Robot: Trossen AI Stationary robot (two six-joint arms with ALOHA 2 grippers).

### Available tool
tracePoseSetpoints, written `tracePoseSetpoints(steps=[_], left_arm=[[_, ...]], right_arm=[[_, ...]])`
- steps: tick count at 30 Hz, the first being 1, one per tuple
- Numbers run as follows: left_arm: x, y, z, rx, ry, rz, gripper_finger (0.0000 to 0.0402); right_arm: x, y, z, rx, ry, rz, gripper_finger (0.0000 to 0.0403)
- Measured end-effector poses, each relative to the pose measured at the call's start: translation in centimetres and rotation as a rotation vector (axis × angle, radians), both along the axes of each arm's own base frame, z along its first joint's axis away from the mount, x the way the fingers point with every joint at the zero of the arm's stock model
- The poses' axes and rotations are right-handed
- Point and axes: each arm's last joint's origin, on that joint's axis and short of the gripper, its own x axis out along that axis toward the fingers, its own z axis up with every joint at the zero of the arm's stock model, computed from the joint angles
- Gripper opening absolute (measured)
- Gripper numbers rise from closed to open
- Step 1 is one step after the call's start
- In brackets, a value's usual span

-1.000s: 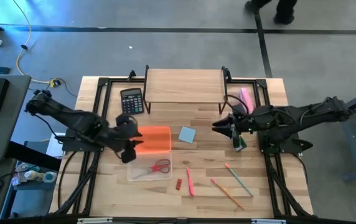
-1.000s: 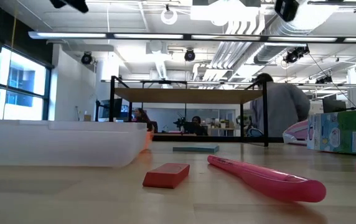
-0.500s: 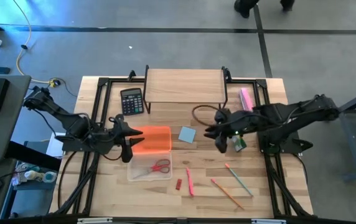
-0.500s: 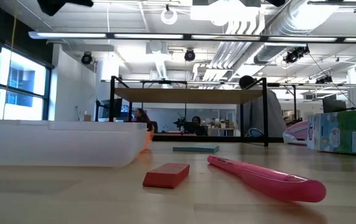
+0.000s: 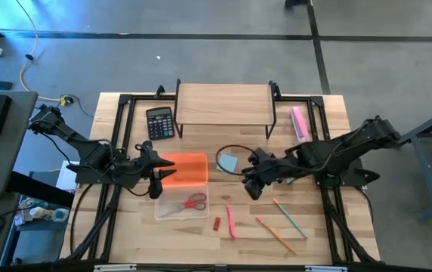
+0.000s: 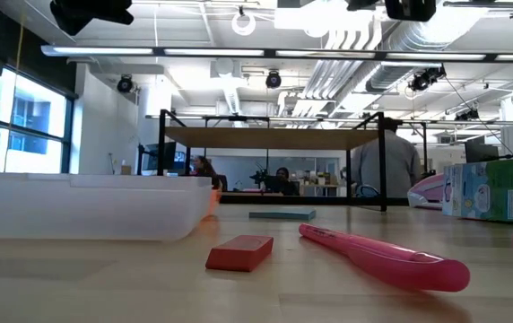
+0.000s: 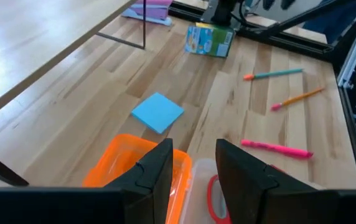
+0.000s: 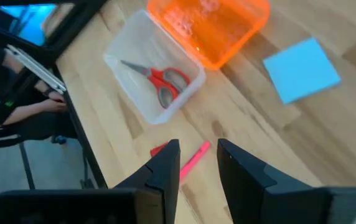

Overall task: Pack school essentials
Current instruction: Put the pink pen into the supply box

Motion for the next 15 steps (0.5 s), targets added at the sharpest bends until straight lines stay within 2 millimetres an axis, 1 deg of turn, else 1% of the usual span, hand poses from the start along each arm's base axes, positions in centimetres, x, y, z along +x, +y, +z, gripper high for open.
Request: tracePoseSetpoints(steps=[6, 15], left_arm=[[0.0, 0.0, 0.0, -0.009, 0.006, -0.011, 0.0110], [-0.1, -0.2, -0.2, -0.045, 0.046, -0.083, 0.0110]], right_arm=[[1.0, 1.6, -1.9, 0.052, 0.069, -0.053, 0.0099], [2.2, 4.0, -5.0, 0.144, 0.161, -0.168, 0.0099]])
